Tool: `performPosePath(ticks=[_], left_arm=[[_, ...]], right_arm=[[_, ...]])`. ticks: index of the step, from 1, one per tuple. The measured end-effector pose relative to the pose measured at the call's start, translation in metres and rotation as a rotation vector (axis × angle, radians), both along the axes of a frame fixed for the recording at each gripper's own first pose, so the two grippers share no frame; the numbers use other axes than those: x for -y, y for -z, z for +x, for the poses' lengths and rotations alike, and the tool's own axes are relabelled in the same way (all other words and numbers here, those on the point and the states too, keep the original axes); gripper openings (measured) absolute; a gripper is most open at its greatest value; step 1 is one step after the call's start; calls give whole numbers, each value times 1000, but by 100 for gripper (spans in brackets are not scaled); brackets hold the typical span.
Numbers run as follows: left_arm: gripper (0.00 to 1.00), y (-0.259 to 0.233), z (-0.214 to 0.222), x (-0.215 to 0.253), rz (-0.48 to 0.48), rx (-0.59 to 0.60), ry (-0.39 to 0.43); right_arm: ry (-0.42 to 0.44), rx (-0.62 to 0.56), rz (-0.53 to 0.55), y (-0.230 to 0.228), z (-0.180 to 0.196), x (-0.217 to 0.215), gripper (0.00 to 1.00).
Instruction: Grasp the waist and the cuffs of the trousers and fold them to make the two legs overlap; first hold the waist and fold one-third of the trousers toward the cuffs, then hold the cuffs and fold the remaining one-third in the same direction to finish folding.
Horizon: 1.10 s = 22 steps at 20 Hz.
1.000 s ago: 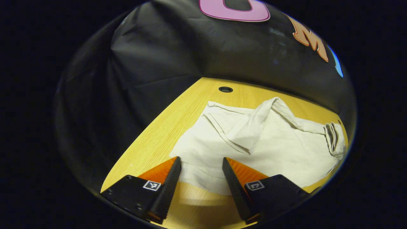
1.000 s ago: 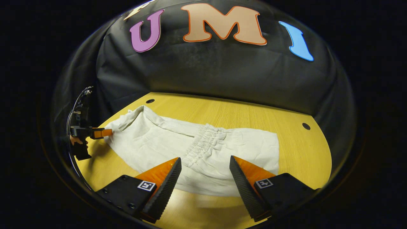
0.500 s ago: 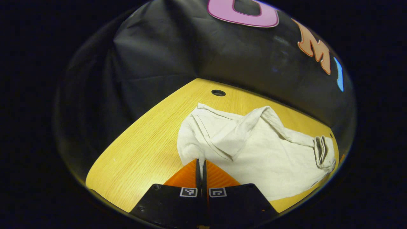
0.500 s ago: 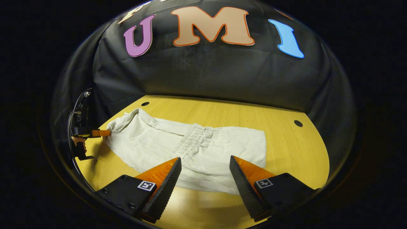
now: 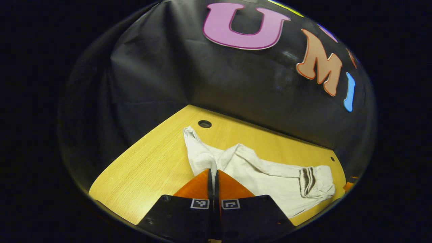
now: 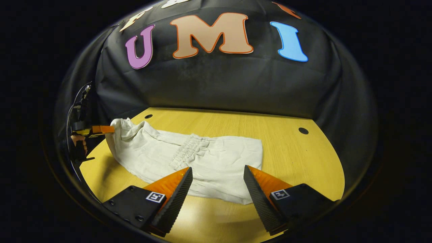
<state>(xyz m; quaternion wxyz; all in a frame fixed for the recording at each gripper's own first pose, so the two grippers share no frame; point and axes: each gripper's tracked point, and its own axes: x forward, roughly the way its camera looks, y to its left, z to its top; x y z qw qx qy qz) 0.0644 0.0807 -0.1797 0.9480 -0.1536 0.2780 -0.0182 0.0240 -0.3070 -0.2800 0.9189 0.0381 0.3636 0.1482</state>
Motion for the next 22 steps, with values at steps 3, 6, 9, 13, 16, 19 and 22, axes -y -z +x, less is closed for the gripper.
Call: performPosePath(ticks=[3, 6, 9, 13, 16, 19, 22], left_arm=[[0, -24, 6, 37, -9, 39, 55], [0, -43, 8, 72, -17, 63, 102], [0, -65, 11, 106, -19, 98, 142], [0, -89, 11, 149, -29, 135, 196], [0, -103, 13, 184, -36, 150, 246], [0, -112, 14, 218, -40, 161, 293], [0, -119, 16, 253, -54, 175, 343]], right_arm=[[19, 2, 1, -2, -7, 21, 98], [41, 3, 1, -3, -16, 45, 98], [68, 1, 3, -4, -25, 71, 94], [113, -9, 14, -2, -36, 104, 97], [138, -10, 18, -3, -43, 124, 97], [152, -9, 19, -4, -48, 140, 97], [163, -16, 21, -2, -55, 151, 97]])
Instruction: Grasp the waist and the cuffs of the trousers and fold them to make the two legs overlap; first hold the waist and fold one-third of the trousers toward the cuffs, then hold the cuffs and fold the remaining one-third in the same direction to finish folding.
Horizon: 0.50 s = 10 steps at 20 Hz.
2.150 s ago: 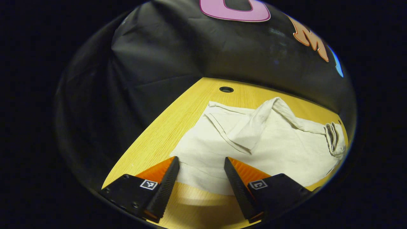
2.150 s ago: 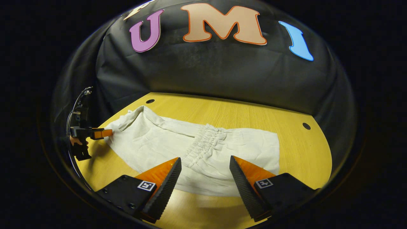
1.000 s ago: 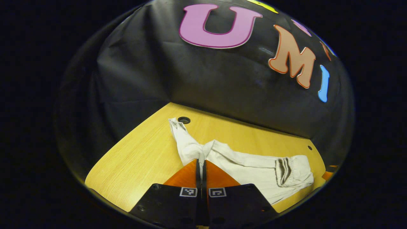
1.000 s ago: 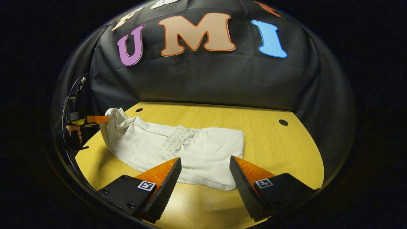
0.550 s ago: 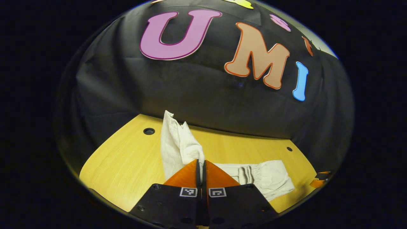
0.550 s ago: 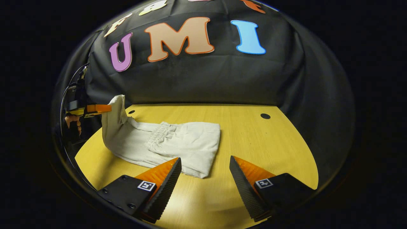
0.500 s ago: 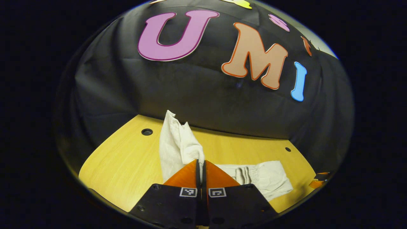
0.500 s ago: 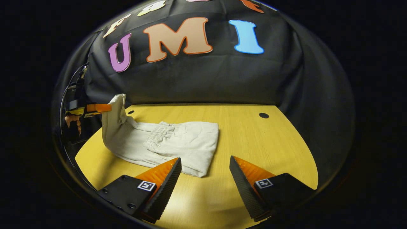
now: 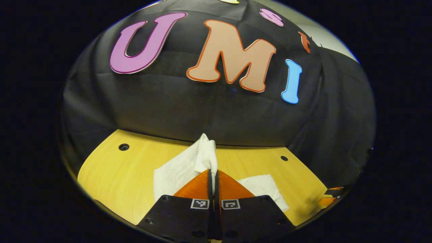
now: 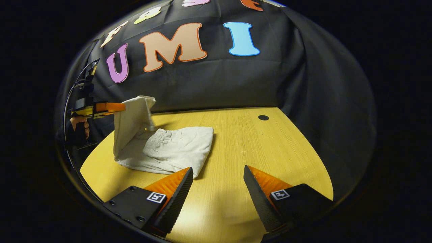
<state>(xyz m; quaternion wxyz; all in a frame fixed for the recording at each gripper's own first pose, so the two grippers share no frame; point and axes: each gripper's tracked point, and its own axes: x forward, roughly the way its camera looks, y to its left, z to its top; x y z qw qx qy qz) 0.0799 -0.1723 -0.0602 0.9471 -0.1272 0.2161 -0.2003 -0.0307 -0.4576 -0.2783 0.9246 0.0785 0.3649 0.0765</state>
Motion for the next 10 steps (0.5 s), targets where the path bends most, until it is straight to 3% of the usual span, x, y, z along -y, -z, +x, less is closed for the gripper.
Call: performPosePath(ticks=[10], left_arm=[[0, -12, -23, 118, 0, 15, 196]], right_arm=[[46, -15, 7, 3, -9, 31, 92]])
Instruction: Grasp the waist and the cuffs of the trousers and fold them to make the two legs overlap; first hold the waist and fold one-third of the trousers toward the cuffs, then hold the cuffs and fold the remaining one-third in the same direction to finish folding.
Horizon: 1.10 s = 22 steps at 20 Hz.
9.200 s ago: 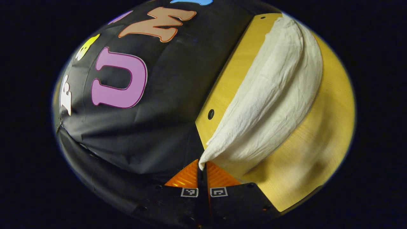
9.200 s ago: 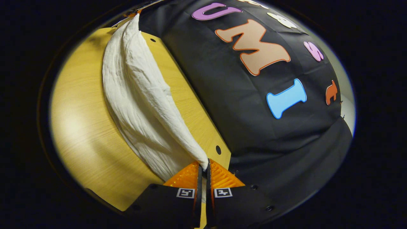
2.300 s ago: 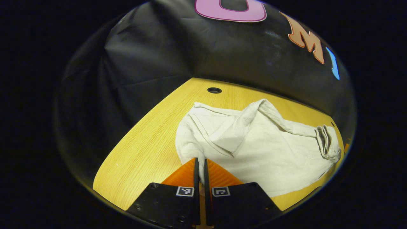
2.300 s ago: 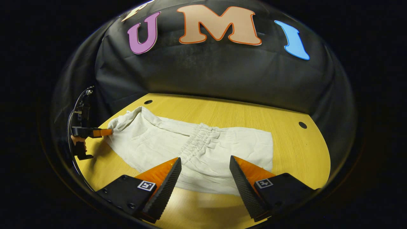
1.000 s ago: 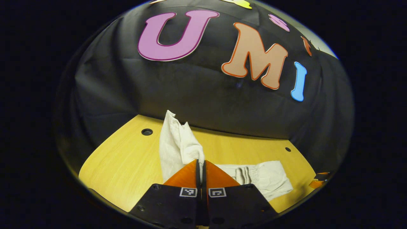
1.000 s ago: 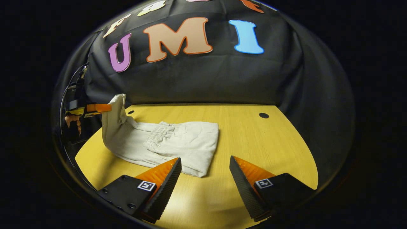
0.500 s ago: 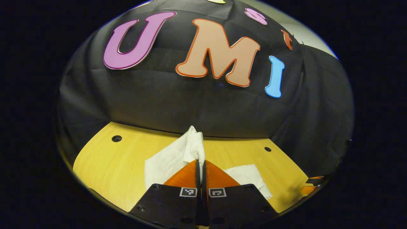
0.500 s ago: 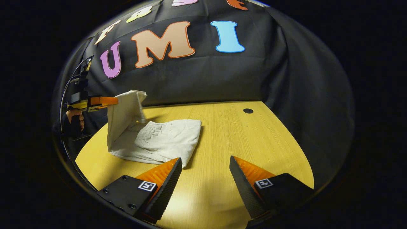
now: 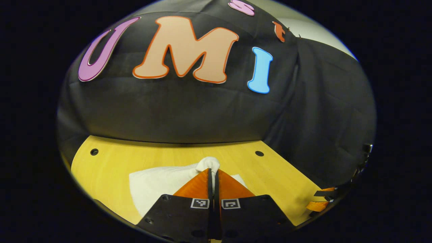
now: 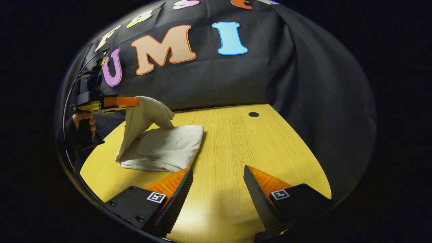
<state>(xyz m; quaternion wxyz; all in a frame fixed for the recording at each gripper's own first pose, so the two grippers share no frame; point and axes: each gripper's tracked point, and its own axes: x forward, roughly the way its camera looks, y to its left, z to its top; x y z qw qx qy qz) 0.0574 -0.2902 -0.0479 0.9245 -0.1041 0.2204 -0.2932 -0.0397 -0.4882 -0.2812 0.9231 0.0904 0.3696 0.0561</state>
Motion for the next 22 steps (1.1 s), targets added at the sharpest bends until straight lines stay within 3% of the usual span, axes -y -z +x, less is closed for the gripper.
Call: performPosePath(ticks=[2, 7, 9, 10, 12, 13, 16, 18, 20, 21, 22], left_arm=[[0, 0, -11, 21, -5, 1, 37], [0, 27, -44, 61, 34, -30, 138], [0, 49, -59, 71, 55, -60, 165], [0, 65, -66, 76, 69, -79, 175], [0, 90, -79, 81, 96, -124, 191], [0, 100, -86, 81, 109, -146, 194], [0, 115, -102, 80, 118, -176, 215], [9, 117, -114, 83, 104, -169, 237], [34, 107, -116, 82, 105, -123, 229], [59, 101, -114, 77, 116, -92, 210], [77, 92, -109, 70, 135, -58, 182]], right_arm=[[7, -4, 1, 1, -2, 4, 97], [23, -17, 3, 5, -3, 11, 92], [24, -22, 3, 6, -5, 13, 92], [22, -25, 2, 6, -5, 14, 97], [18, -26, 1, 7, -5, 15, 92], [15, -26, 2, 7, -4, 16, 96], [2, -21, 11, 7, 0, 13, 96], [-15, -10, 13, 6, 6, 8, 92], [-37, 2, 16, 2, 6, 2, 96], [-54, 13, 16, -2, 9, -1, 96], [-67, 27, 12, -5, 11, -6, 96]])
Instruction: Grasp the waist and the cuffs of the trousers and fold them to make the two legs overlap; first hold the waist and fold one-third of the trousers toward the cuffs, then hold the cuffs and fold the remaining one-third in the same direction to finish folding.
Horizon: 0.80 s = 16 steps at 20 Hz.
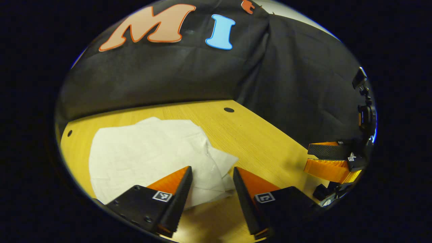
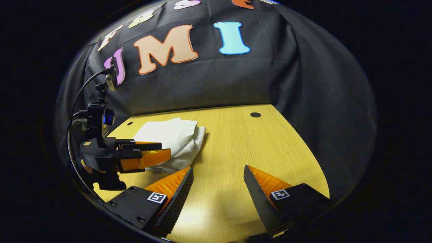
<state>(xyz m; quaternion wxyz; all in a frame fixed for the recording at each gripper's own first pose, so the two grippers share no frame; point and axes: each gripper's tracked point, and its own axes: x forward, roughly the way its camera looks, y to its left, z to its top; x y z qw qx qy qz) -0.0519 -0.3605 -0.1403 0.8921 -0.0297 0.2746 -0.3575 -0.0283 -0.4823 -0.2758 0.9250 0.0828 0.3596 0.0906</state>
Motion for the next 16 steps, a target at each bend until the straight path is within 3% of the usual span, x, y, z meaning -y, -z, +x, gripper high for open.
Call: performPosePath(ticks=[1, 3, 16], left_arm=[[95, -13, 4, -14, 13, 42, -35], [99, -32, 9, -40, 22, 87, -101], [97, -133, 42, -261, 89, 353, -523]], right_arm=[[-14, 16, -4, -5, 5, -4, 97], [-30, 55, -3, -18, 16, -16, 97], [-3, 355, 36, -138, 73, -114, 96]])
